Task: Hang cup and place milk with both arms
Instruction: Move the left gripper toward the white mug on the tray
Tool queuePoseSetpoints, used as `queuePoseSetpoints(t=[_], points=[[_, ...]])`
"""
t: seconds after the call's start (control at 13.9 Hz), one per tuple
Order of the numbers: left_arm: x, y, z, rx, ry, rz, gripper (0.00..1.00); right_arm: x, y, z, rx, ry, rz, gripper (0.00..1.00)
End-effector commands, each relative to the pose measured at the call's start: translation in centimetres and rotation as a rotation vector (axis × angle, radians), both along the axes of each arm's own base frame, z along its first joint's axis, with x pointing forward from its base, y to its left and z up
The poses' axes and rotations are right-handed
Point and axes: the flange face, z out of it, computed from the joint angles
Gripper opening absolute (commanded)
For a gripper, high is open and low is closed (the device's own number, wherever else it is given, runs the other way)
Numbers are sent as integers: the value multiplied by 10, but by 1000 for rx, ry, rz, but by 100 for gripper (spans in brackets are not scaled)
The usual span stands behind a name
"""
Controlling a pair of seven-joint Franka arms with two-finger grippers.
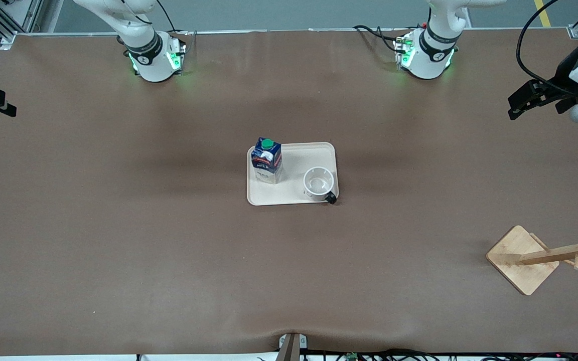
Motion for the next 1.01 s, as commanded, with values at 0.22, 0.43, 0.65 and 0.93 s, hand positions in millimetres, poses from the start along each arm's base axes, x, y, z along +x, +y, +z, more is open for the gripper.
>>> queuePoseSetpoints(t=[0.22, 0.43, 0.65, 0.93], points=[[20, -7, -18, 21, 34, -10, 100, 9, 13, 7, -85, -52, 35, 100], [40, -38, -70, 25, 125, -50, 100, 11, 9, 4, -76, -48, 26, 100], [47, -98, -126, 22, 120, -76, 100, 12, 8, 2, -71, -47, 25, 100], [42, -145, -212, -7, 44, -42, 100, 13, 8, 1, -73, -45, 24, 100]])
